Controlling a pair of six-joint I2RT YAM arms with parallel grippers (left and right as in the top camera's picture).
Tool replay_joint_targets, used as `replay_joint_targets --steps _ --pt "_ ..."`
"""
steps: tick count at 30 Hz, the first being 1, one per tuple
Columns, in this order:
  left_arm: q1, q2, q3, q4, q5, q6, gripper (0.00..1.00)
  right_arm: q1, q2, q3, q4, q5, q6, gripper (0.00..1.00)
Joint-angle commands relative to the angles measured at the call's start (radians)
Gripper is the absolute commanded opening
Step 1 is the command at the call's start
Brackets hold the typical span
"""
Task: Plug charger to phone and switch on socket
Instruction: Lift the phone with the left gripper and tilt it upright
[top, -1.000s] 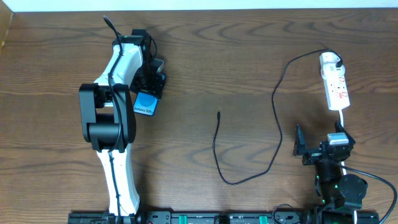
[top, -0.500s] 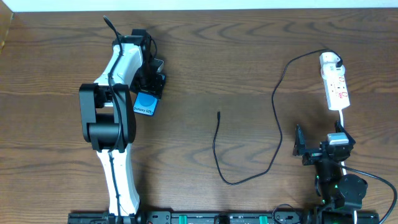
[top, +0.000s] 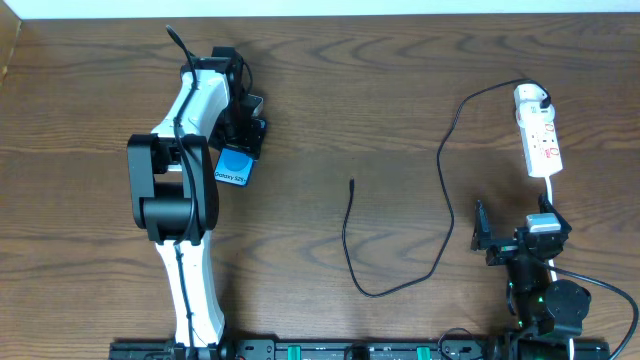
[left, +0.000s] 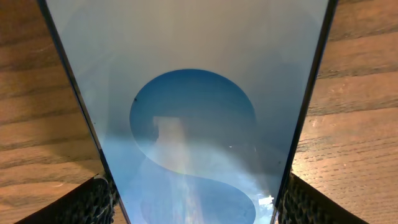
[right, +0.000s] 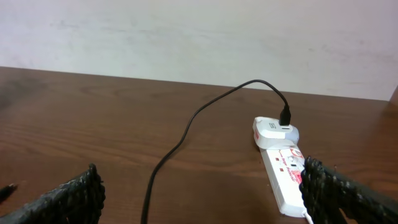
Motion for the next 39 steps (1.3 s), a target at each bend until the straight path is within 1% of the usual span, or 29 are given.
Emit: replay_joint_targets --steps 1,9,27,29,32,35,36,37,39 --pt "-0.001 0.025 -0.016 -0.011 0.036 0.012 0.07 0.009 -0.006 -0.002 -0.005 0.008 -0.01 0.99" --pt "-0.002 0.014 0.002 -0.01 0.036 0.013 0.08 0.009 -0.006 -0.002 -0.005 0.008 -0.01 0.99" --pt "-0.002 -0.132 0.003 -0.002 0.072 -0.01 0.07 0.009 -0.006 -0.002 -0.005 0.008 -0.01 0.99" --pt "-0.002 -0.139 0.003 -0.003 0.109 -0.018 0.07 0.009 -0.006 -0.002 -0.005 0.008 -0.01 0.99" --pt "-0.002 -0.152 0.003 0.006 0.208 -0.046 0.07 0.009 -0.006 -0.001 -0.005 0.008 -0.01 0.99" --pt "-0.002 -0.154 0.003 0.032 0.375 -0.114 0.07 0.009 -0.006 -0.002 -0.005 0.008 -0.01 0.99" --pt "-0.002 -0.154 0.003 0.041 0.439 -0.134 0.07 0.009 -0.006 -0.002 -0.005 0.008 -0.01 0.99" --pt "-0.002 -0.154 0.003 0.054 0.537 -0.162 0.07 0.009 -0.006 -0.002 -0.005 0.008 -0.01 0.99" --pt "-0.002 -0.154 0.003 0.073 0.656 -0.2 0.07 0.009 -0.006 -0.002 -0.005 0.008 -0.01 0.99"
